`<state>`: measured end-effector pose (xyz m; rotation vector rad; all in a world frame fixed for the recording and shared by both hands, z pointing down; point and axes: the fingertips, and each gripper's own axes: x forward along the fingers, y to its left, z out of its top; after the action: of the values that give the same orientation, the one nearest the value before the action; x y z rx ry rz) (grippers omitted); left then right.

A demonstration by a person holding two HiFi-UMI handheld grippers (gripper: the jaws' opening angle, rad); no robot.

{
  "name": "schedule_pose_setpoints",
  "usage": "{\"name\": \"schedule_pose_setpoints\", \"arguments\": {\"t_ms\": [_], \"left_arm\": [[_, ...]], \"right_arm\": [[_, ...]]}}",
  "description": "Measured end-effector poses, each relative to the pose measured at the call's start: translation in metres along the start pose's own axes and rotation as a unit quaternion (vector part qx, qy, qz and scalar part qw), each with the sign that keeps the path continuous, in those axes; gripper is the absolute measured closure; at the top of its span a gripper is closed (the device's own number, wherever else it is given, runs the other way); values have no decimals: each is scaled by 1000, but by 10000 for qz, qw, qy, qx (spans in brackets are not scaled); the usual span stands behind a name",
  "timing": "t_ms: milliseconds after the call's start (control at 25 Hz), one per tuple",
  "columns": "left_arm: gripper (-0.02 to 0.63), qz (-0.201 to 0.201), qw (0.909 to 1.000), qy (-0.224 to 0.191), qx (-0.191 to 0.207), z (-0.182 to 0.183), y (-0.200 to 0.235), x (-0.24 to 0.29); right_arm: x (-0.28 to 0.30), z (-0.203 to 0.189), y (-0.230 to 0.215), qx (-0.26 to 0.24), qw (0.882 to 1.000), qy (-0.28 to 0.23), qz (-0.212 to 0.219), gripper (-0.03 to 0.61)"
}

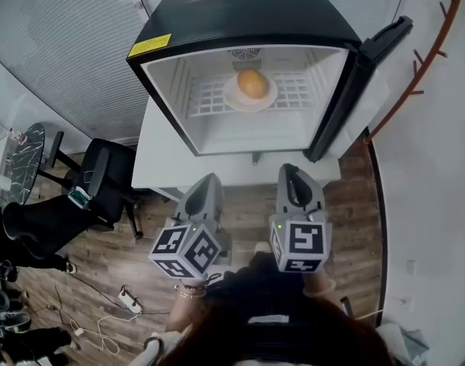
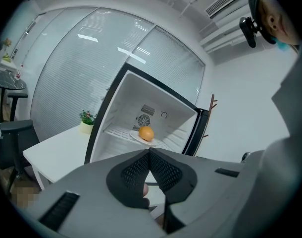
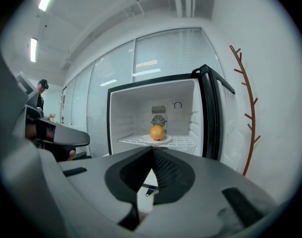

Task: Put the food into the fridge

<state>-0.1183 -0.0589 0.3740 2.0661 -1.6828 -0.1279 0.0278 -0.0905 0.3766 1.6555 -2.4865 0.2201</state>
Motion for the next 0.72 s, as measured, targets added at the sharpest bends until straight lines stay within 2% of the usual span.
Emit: {"name": "schedule_pose_setpoints", "arguments": {"t_ms": [240, 720], "left_arm": [[615, -15, 10000, 55, 2, -9, -3, -26], [615, -11, 10000, -23, -66, -24, -8, -81]], "right_arm": [[-24, -1, 11, -263, 9995, -98, -127, 581], [-72, -6, 35, -268, 9995, -161, -72, 583]]}}
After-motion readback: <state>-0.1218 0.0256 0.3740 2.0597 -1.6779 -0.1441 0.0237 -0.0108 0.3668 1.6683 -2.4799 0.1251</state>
